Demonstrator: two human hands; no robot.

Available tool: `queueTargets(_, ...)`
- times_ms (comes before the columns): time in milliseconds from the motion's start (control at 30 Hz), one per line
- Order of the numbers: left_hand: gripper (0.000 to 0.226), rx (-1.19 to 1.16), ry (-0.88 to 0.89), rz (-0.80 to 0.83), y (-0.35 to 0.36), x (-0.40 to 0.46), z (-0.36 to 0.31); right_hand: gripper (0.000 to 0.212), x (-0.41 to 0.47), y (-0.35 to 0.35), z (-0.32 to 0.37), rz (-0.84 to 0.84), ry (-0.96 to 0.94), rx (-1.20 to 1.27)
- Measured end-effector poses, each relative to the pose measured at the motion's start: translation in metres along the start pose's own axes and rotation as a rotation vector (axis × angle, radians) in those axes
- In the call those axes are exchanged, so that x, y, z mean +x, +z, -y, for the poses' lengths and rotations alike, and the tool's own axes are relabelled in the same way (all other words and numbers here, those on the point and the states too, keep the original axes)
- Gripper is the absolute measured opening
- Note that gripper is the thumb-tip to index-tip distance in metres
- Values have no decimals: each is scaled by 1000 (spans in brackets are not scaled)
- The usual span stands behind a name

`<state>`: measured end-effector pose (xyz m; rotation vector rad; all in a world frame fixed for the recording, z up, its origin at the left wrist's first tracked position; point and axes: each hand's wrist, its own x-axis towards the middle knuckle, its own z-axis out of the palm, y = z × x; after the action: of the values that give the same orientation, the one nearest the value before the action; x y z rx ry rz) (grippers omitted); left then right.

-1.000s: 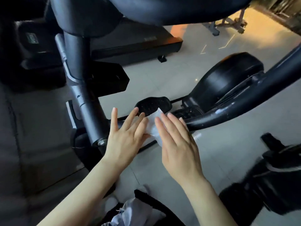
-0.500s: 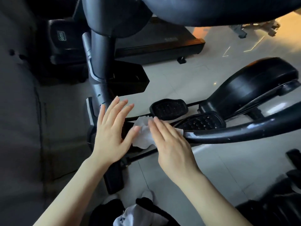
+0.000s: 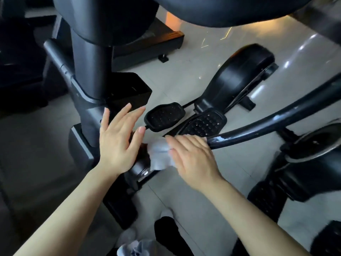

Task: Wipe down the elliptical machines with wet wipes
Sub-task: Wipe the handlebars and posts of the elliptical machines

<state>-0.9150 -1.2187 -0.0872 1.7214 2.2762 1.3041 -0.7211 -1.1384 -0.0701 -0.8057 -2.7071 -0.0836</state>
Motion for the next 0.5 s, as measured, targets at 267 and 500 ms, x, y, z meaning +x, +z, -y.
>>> queueTargets(267, 48, 12, 17, -35, -1, 1, 3, 32, -23, -27, -34, -95, 201, -320)
queueTargets(500, 49, 49, 22, -48, -1, 1, 3, 39, -4, 7, 36, -45, 81, 41)
